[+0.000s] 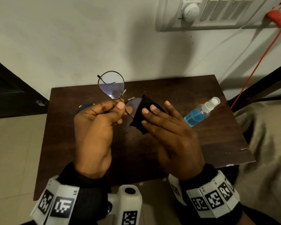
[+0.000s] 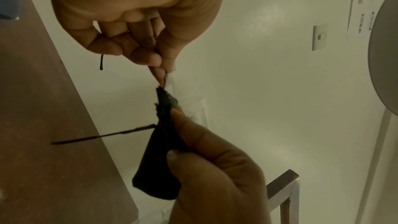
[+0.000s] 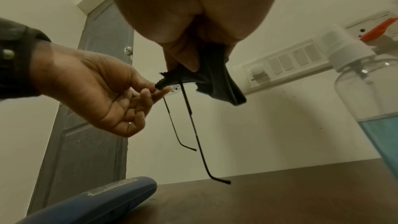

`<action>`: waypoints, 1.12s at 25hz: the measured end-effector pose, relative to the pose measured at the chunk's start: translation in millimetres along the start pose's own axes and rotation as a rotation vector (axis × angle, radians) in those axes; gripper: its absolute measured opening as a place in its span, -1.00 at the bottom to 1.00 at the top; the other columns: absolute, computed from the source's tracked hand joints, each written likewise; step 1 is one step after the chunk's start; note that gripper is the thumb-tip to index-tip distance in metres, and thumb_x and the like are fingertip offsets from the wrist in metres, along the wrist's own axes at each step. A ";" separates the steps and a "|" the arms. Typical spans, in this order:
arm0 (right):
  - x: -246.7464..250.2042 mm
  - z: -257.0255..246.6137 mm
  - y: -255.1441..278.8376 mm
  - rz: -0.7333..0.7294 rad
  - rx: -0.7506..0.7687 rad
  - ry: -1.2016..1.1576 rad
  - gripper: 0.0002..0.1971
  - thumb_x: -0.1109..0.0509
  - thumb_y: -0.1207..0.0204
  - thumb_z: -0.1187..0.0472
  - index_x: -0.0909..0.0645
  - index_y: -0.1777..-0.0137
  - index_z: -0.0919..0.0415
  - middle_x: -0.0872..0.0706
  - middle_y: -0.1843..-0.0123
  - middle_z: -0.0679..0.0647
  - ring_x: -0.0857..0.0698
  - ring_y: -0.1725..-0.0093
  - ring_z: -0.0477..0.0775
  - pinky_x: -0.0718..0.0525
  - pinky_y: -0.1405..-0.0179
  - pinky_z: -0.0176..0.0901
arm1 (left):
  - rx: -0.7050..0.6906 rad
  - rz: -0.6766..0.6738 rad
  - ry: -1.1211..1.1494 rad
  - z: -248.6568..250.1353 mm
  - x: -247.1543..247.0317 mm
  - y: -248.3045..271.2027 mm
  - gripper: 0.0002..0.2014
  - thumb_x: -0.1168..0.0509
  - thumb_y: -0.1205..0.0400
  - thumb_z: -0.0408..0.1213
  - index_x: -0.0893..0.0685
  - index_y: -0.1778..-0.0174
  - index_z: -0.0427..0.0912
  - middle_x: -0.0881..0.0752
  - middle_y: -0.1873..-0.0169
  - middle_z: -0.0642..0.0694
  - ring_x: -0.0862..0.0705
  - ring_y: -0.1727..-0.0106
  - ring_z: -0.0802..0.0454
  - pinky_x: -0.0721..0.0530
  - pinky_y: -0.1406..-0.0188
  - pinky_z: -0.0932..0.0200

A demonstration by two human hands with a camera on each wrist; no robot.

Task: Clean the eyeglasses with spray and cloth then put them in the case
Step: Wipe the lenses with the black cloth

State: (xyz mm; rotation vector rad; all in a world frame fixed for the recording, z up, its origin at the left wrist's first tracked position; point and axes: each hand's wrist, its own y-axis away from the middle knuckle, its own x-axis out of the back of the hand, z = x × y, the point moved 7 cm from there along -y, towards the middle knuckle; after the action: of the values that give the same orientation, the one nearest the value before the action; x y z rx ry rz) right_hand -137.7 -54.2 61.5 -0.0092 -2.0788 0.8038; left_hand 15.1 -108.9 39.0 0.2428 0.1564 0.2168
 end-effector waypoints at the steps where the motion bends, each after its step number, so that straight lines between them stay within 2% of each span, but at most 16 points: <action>1: 0.5 3.7 0.1 0.026 -0.036 0.017 -0.67 -0.23 -0.43 0.44 -0.70 -0.15 0.36 -0.66 -0.30 0.26 -0.59 -0.38 0.21 -0.41 -0.45 0.31 | 0.002 0.007 -0.002 -0.5 0.9 -1.0 -0.82 -0.42 -0.49 -0.46 -0.83 0.36 -0.12 -0.78 0.42 0.00 -0.62 0.35 0.13 -0.57 0.30 0.27; 4: -2.2 1.8 -1.5 0.018 -0.046 0.036 -0.58 -0.20 -0.41 0.49 -0.62 -0.26 0.38 -0.58 -0.39 0.29 -0.50 -0.46 0.23 -0.34 -0.51 0.27 | 0.029 -0.016 -0.008 -5.7 -3.0 1.7 -0.84 -0.42 -0.50 -0.45 -0.83 0.30 -0.12 -0.79 0.37 -0.01 -0.60 0.34 0.13 -0.56 0.31 0.28; 8: -6.3 -10.2 -1.5 -0.075 0.062 0.003 -0.65 -0.28 -0.48 0.42 -0.63 -0.26 0.35 -0.58 -0.40 0.25 -0.46 -0.49 0.22 -0.31 -0.54 0.21 | 0.042 -0.003 0.018 -6.8 0.4 0.7 -0.89 -0.42 -0.49 -0.45 -0.82 0.23 -0.17 -0.78 0.31 -0.08 -0.60 0.33 0.10 -0.59 0.30 0.27; 10: -5.6 -7.3 -0.5 -0.080 0.078 -0.004 -0.67 -0.33 -0.46 0.41 -0.66 -0.22 0.33 -0.62 -0.36 0.24 -0.50 -0.46 0.21 -0.33 -0.53 0.22 | 0.039 0.031 0.019 -3.3 6.3 -2.4 -0.87 -0.42 -0.49 -0.44 -0.81 0.29 -0.12 -0.77 0.37 -0.02 -0.60 0.37 0.13 -0.60 0.32 0.30; 12: -5.0 1.1 -0.1 -0.048 0.031 0.015 -0.66 -0.34 -0.43 0.45 -0.66 -0.21 0.33 -0.62 -0.36 0.23 -0.53 -0.44 0.20 -0.36 -0.50 0.26 | 0.030 0.047 0.007 -1.8 9.1 -4.1 -0.82 -0.43 -0.48 -0.43 -0.81 0.38 -0.08 -0.77 0.42 0.05 -0.61 0.36 0.15 -0.60 0.33 0.33; 15: -5.7 4.0 -0.4 -0.003 -0.031 0.043 -0.60 -0.28 -0.43 0.48 -0.60 -0.28 0.34 -0.56 -0.41 0.26 -0.50 -0.45 0.21 -0.35 -0.51 0.25 | 0.013 0.036 -0.006 -2.3 4.7 -1.4 -0.76 -0.44 -0.49 -0.43 -0.83 0.43 -0.03 -0.77 0.41 0.02 -0.61 0.32 0.10 -0.59 0.33 0.31; 18: -9.5 -7.6 0.3 -0.044 0.040 0.022 -0.66 -0.29 -0.48 0.43 -0.63 -0.25 0.34 -0.59 -0.39 0.26 -0.48 -0.47 0.24 -0.32 -0.53 0.22 | 0.031 0.040 0.016 -3.3 4.0 0.0 -0.77 -0.43 -0.49 -0.46 -0.83 0.41 -0.07 -0.74 0.40 -0.03 -0.57 0.34 0.08 -0.59 0.34 0.30; 21: -7.8 -3.7 0.5 -0.076 0.063 0.009 -0.68 -0.31 -0.45 0.42 -0.67 -0.20 0.32 -0.64 -0.35 0.24 -0.53 -0.43 0.21 -0.33 -0.52 0.23 | 0.030 0.062 0.004 -2.1 10.4 -3.6 -0.76 -0.42 -0.49 -0.44 -0.82 0.42 -0.05 -0.76 0.43 0.06 -0.59 0.37 0.14 -0.62 0.32 0.32; 24: 0.4 17.4 2.0 0.019 -0.129 -0.015 -0.63 -0.22 -0.45 0.44 -0.64 -0.24 0.32 -0.66 -0.31 0.21 -0.61 -0.36 0.14 -0.44 -0.45 0.23 | -0.078 0.031 -0.146 7.2 7.2 -0.6 -0.75 -0.45 -0.49 -0.41 -0.82 0.43 0.03 -0.76 0.48 0.09 -0.65 0.36 0.15 -0.65 0.24 0.29; 26: 12.0 33.1 4.1 0.166 -0.339 -0.116 -0.61 -0.27 -0.48 0.50 -0.59 -0.30 0.30 -0.70 -0.23 0.11 -0.68 -0.24 0.00 -0.61 -0.30 0.00 | -0.148 -0.034 -0.257 13.5 -2.8 5.8 -0.74 -0.47 -0.49 -0.41 -0.80 0.40 0.07 -0.81 0.44 0.16 -0.75 0.31 0.23 -0.69 0.17 0.36; 28: 21.3 41.9 6.4 0.291 -0.468 -0.200 -0.62 -0.29 -0.51 0.49 -0.58 -0.32 0.29 -0.74 -0.07 0.03 -0.72 -0.02 -0.13 -0.70 -0.03 -0.29 | -0.166 -0.088 -0.315 15.2 -10.7 10.1 -0.75 -0.47 -0.48 -0.40 -0.80 0.35 0.10 -0.82 0.39 0.21 -0.78 0.27 0.31 -0.68 0.15 0.43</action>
State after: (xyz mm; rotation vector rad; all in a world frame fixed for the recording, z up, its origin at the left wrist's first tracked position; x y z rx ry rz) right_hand -183.6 -65.5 56.9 -0.5150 -2.4491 0.4808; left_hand 5.6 -105.1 57.5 0.1022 -0.1630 0.1015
